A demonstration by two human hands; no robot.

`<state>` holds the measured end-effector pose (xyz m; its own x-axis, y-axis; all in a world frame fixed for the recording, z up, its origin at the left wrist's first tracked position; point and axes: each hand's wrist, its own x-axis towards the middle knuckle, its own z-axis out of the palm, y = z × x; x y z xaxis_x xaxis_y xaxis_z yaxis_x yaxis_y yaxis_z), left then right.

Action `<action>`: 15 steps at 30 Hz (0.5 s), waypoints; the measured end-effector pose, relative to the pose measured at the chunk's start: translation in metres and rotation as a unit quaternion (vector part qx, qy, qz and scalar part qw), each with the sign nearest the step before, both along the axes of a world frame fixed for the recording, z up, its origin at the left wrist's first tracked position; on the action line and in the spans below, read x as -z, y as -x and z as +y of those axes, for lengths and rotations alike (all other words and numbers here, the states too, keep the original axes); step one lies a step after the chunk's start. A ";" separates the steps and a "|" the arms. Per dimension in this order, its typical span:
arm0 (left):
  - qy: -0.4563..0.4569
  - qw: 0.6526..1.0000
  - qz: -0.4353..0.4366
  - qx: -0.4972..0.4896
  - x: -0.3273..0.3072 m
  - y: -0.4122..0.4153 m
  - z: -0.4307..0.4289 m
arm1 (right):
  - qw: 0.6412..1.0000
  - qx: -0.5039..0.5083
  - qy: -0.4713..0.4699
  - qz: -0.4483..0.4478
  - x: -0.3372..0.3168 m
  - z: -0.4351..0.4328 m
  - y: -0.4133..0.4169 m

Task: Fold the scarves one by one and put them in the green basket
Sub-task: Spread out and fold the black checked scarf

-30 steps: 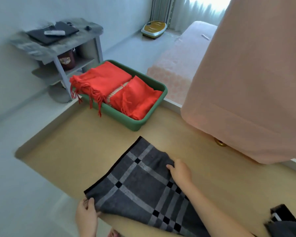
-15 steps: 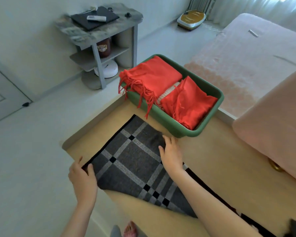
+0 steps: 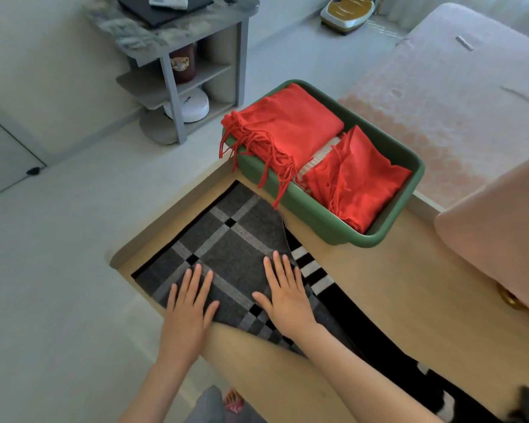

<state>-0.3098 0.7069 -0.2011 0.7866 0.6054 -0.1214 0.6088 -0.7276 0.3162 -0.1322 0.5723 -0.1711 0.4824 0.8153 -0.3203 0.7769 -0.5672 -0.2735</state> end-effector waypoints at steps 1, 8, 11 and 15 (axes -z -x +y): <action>-0.006 1.000 -0.004 -0.002 0.000 0.001 0.009 | 1.000 -0.006 0.005 0.004 -0.003 0.009 0.000; -0.023 0.993 -0.102 -0.047 -0.010 -0.003 0.012 | 0.991 0.082 -0.107 0.017 -0.035 -0.010 -0.001; 0.008 0.987 -0.160 0.031 -0.027 -0.017 -0.039 | 0.967 0.204 -0.142 -0.059 -0.042 -0.072 0.003; 0.080 0.962 -0.176 0.191 -0.031 -0.037 -0.119 | 0.948 0.290 -0.098 -0.086 -0.035 -0.153 0.002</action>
